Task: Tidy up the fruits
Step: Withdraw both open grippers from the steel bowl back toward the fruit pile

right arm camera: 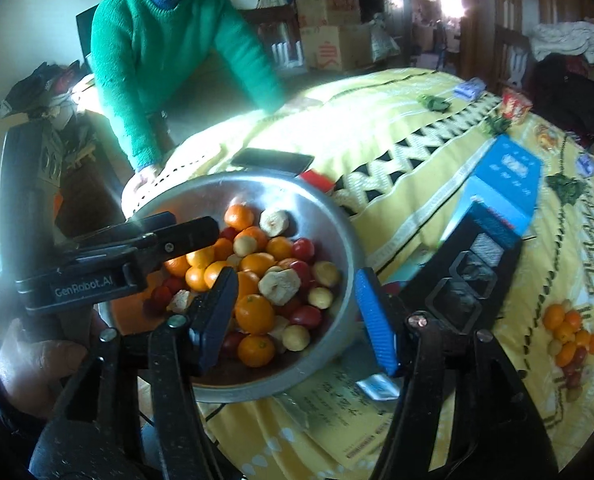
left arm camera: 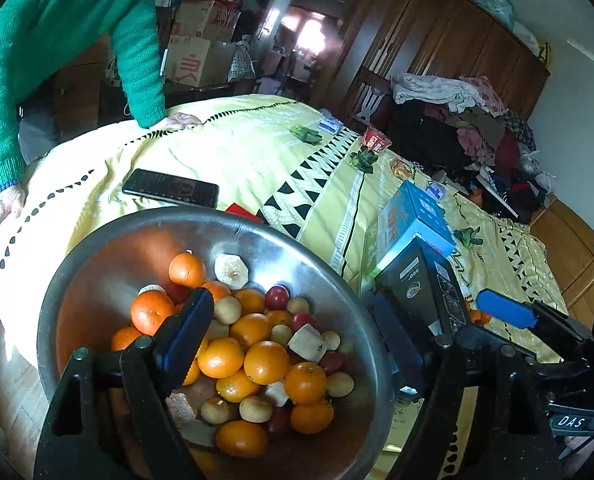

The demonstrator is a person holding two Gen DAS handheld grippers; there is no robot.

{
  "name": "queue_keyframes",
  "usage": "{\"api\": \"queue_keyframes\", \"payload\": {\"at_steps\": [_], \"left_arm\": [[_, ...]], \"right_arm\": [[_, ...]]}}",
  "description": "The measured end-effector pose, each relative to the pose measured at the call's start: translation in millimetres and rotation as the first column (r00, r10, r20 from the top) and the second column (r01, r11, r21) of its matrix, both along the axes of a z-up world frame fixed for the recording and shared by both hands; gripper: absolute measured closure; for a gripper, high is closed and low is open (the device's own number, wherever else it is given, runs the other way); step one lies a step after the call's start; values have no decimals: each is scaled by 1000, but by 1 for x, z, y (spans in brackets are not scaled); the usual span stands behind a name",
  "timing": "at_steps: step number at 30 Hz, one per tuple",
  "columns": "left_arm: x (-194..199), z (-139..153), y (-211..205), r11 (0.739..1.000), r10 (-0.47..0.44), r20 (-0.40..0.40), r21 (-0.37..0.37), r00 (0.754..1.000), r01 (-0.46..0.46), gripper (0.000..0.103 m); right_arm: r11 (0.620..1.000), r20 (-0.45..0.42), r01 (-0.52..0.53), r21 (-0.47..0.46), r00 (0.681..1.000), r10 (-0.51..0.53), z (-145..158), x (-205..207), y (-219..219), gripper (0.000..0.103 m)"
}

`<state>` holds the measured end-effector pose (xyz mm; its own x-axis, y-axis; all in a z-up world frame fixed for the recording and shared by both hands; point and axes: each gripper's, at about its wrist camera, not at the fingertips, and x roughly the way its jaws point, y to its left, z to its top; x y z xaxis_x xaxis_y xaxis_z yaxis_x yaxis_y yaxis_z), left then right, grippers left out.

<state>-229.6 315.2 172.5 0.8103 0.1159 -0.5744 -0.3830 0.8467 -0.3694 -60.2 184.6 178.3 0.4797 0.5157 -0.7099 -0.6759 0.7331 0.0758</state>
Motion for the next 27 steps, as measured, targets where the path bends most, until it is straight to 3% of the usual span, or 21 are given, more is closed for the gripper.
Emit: {"api": "queue_keyframes", "payload": {"at_steps": [2, 7, 16, 18, 27], "left_arm": [[1, 9, -10, 1000, -14, 21, 26, 1000, 14, 16], [9, 25, -36, 997, -60, 48, 53, 997, 58, 12], [36, 53, -104, 970, -159, -24, 185, 987, 161, 12], [42, 58, -119, 963, -172, -37, 204, 984, 176, 7], [62, 81, -197, 919, -254, 8, 313, 967, 239, 5]], "right_arm": [[999, 67, 44, -21, 997, -43, 10, -3, -12, 26], [985, 182, 157, -70, 973, -142, 27, -3, -45, 24], [945, 207, 321, -54, 930, -304, 36, 0, -110, 24], [938, 206, 342, -47, 923, -326, 37, 1, -122, 24], [905, 197, 426, -16, 888, -415, 26, -7, -188, 23]]}}
